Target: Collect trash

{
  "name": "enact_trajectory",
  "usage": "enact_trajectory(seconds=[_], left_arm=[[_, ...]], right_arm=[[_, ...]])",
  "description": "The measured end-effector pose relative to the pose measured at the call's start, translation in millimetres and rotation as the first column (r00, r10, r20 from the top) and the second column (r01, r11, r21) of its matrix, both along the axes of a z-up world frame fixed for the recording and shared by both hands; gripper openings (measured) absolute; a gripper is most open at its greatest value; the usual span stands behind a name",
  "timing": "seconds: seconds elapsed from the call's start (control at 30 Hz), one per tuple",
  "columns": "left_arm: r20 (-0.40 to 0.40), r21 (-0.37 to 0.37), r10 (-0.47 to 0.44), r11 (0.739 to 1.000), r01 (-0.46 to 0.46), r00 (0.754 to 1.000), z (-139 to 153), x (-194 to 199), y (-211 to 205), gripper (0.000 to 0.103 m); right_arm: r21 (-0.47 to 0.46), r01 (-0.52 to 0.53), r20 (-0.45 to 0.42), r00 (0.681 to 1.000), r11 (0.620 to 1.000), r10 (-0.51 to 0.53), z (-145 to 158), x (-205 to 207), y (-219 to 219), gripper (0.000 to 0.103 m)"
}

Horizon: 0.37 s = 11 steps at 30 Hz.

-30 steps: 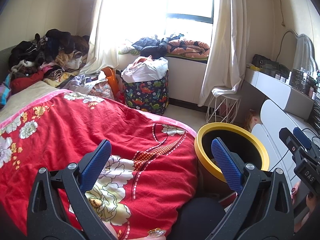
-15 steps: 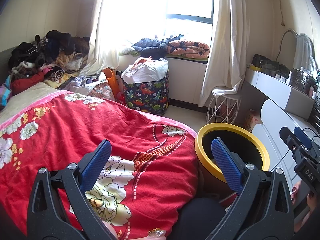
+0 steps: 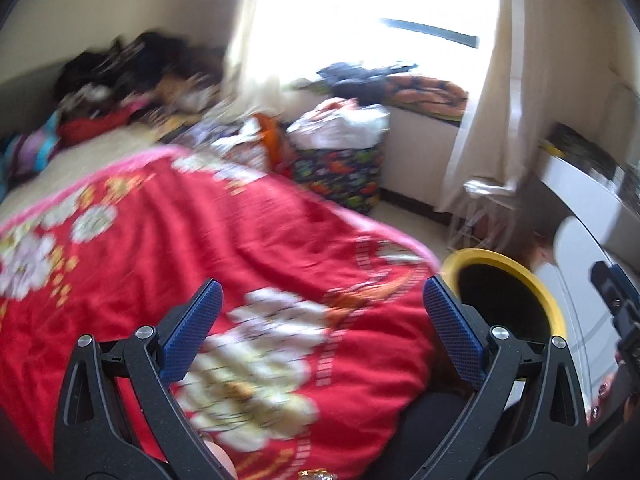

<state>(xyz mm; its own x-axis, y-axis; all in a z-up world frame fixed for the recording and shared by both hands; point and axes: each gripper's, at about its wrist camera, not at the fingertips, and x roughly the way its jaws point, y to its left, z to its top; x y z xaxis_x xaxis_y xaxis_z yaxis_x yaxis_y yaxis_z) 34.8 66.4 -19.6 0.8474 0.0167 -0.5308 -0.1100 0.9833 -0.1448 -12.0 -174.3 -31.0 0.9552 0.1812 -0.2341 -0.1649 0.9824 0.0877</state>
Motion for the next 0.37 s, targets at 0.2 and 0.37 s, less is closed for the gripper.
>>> enact_trajectory(seconds=[0.2, 0.37], left_arm=[[-0.108, 0.047, 0.403, 0.915, -0.401, 0.909, -26, -19, 143, 0.092], [-0.227, 0.123, 0.677, 0.733, -0.669, 0.7, -67, -43, 264, 0.092]], right_arm=[[-0.052, -0.426, -0.143, 0.898, 0.903, 0.415, 2, 48, 140, 0.097], [-0.043, -0.769, -0.462, 0.581, 0.638, 0.67, -50, 61, 315, 0.097]])
